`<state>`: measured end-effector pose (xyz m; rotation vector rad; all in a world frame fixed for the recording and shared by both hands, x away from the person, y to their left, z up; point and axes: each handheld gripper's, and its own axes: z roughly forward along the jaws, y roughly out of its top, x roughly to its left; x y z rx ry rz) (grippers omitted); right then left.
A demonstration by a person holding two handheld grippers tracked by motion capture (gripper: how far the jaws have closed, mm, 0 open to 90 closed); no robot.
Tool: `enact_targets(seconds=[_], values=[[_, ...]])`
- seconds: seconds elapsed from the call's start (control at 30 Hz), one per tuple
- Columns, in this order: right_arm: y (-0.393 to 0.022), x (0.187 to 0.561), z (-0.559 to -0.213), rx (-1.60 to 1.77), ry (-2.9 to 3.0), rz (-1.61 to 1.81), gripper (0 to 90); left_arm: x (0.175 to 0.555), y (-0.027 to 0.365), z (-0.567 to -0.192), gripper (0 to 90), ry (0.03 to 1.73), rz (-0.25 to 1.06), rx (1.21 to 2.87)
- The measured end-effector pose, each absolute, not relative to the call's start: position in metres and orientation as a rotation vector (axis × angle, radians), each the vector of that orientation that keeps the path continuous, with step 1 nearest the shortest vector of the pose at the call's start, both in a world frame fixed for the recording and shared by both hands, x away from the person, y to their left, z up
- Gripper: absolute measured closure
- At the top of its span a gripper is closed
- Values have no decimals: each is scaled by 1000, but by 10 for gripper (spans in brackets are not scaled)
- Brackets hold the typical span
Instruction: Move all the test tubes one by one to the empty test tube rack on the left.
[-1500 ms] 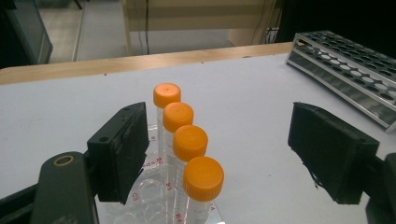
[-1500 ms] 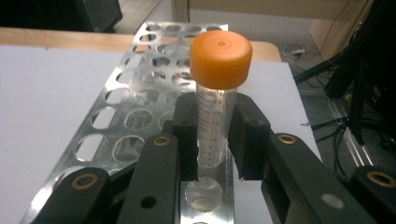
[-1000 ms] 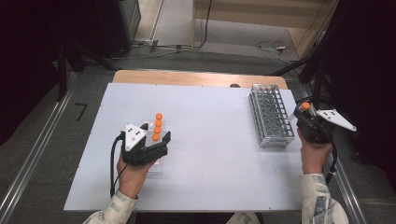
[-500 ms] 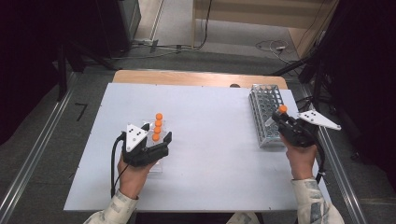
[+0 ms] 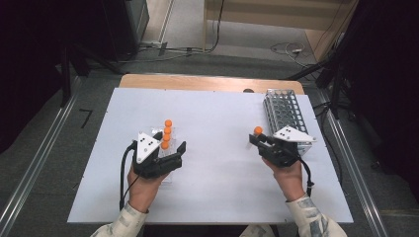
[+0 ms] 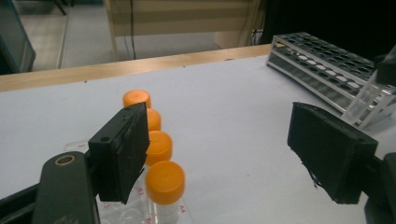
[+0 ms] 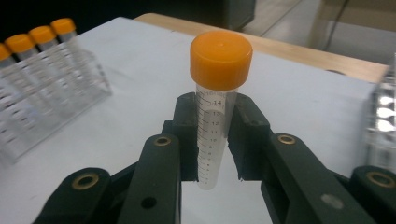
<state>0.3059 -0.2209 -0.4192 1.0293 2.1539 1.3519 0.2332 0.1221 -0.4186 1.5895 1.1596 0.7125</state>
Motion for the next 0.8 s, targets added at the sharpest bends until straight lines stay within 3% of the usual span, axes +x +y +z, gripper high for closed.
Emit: enact_targets(seconds=[0.33,0.8], values=[[-172,285,-433,892,2300,1366,719,224,98,-417,220,1067,649,1647],[-126,261,-445,724,2439,1371,719,215,70,-423,484,888,519,1756]])
